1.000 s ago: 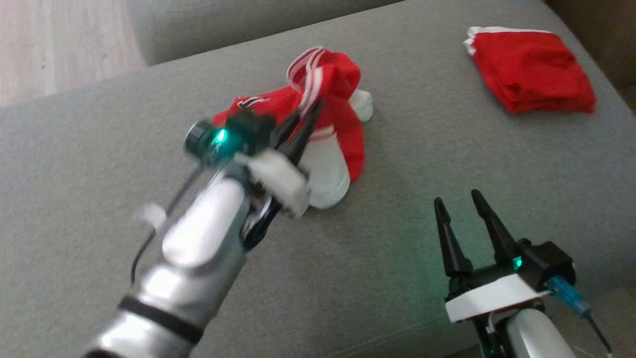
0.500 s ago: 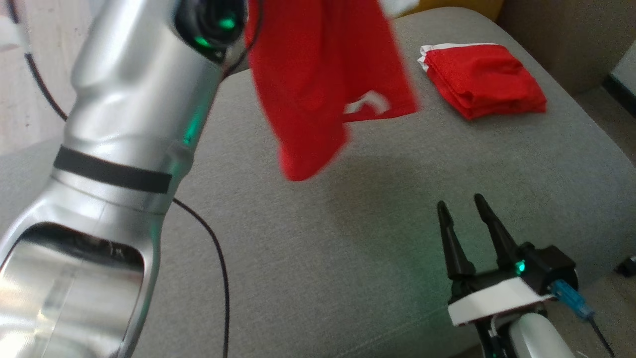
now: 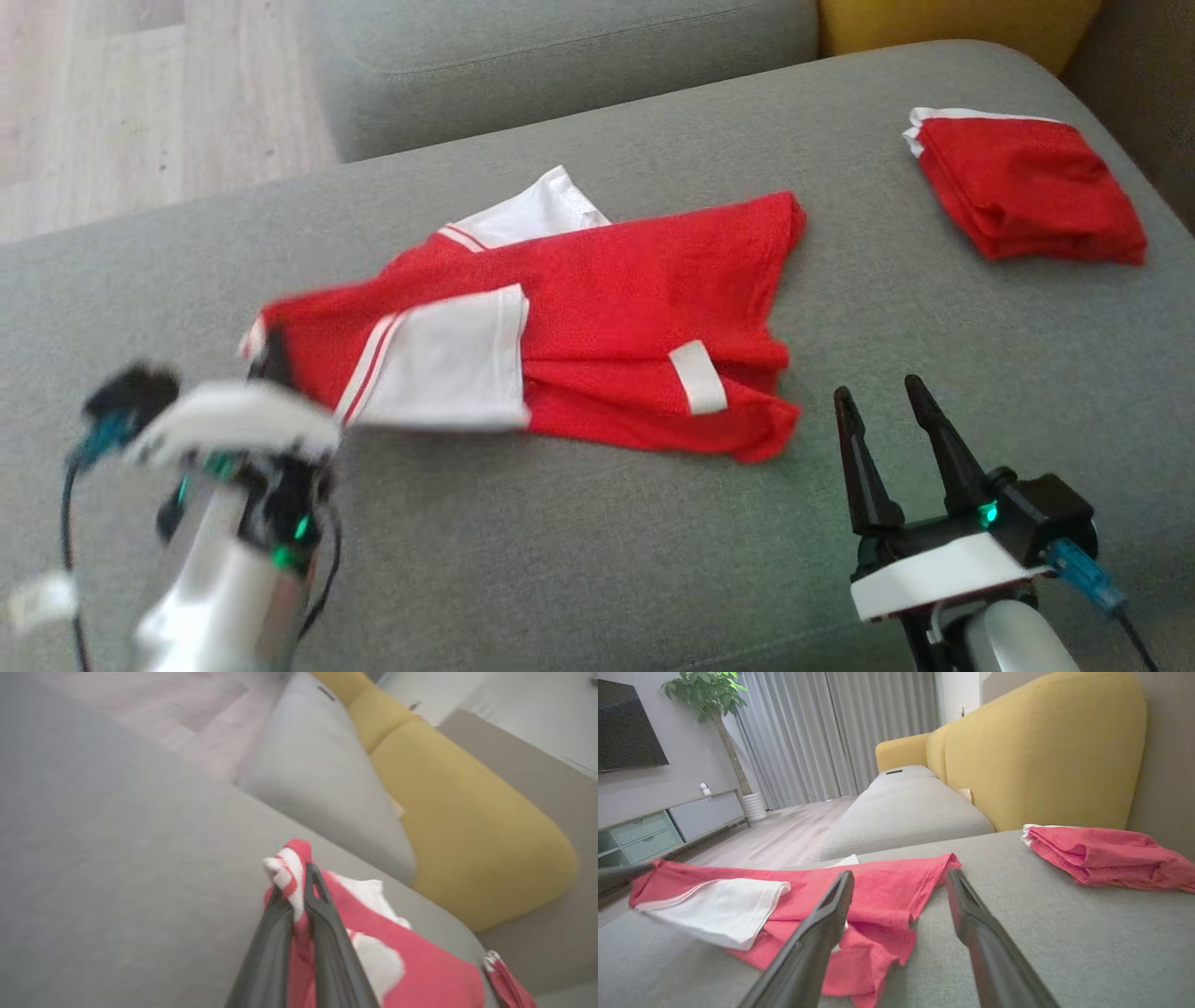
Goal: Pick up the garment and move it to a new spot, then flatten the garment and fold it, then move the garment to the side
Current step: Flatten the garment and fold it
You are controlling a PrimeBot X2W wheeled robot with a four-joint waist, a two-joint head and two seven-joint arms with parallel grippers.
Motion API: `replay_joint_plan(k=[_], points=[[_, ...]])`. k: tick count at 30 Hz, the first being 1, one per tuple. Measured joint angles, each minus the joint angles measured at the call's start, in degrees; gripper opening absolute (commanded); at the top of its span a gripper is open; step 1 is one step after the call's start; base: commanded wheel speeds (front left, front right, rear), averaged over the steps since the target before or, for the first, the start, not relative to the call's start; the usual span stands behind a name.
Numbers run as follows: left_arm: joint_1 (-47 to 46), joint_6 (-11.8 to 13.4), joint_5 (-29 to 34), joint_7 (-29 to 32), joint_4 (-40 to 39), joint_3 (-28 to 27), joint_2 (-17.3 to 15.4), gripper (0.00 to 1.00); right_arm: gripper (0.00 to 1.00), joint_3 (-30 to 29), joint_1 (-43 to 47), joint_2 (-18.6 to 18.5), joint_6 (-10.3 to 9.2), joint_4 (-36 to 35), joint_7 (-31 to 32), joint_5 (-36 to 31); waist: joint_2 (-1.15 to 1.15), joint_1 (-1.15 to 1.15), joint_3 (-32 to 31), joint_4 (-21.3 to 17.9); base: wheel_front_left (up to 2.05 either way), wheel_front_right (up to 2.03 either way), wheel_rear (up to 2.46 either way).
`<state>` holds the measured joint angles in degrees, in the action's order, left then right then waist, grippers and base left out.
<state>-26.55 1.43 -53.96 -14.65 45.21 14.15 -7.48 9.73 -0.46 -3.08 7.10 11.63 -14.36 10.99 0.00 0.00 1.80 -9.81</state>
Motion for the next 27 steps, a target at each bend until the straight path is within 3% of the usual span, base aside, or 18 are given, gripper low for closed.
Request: replay_joint_plan(k=[5,8,9,10,13,16,19,22,27], points=[[8.7,-3.0,4.8,0.0,-7.1,-8.0,0.7,0.0,1.0,-0.3,0.2,0.0,0.0,-0.3,0.0,-0.3,0.0,0.0,0.1,1.3,0.0,0.0,0.0],[11.8,-3.4,10.3,0.0,-11.5,-12.2,1.3,0.0,1.0,-0.3,1.0,0.0,0.0,-0.5,0.0,-0.5,0.0,0.0,0.5,2.1,0.0,0.0,0.0],[12.8,-3.4,12.7,0.0,-12.8,-13.5,1.5,0.55,1.0,-0.2,1.4,0.0,0.0,-0.4,0.0,-0.5,0.0,0.0,0.6,2.4,0.0,0.0,0.0],[13.7,-2.9,15.1,0.0,-14.3,-15.1,1.9,1.0,1.0,-0.2,1.8,0.0,0.0,-0.4,0.0,-0.5,0.0,0.0,0.7,2.7,0.0,0.0,0.0],[15.4,-2.9,19.8,0.0,-17.8,-17.3,2.9,1.0,1.0,-0.2,2.2,0.0,0.0,-0.5,0.0,-0.5,0.0,0.0,1.1,3.2,0.0,0.0,0.0],[18.3,-1.7,30.2,0.0,-24.9,-18.7,4.2,1.0,1.0,-0.2,2.2,-0.2,0.0,-0.5,0.0,-0.5,0.0,0.0,1.6,3.9,0.0,0.0,0.0],[22.2,-0.5,39.7,-0.1,-32.2,-17.7,4.7,1.0,1.0,-0.3,2.2,-0.5,0.0,-0.7,0.0,-0.5,0.0,0.0,2.1,4.6,0.0,0.0,0.0],[27.6,1.8,45.9,-0.1,-34.3,-14.7,4.8,1.0,1.0,-0.2,2.2,-0.5,0.0,-0.8,0.0,-0.5,0.0,0.0,2.3,5.1,0.0,0.0,0.0],[35.5,4.2,41.6,0.0,-29.2,-8.2,4.8,1.0,1.0,-0.1,2.2,-0.6,0.0,-0.8,0.0,-0.5,0.0,0.0,2.2,5.9,0.0,0.0,0.0]])
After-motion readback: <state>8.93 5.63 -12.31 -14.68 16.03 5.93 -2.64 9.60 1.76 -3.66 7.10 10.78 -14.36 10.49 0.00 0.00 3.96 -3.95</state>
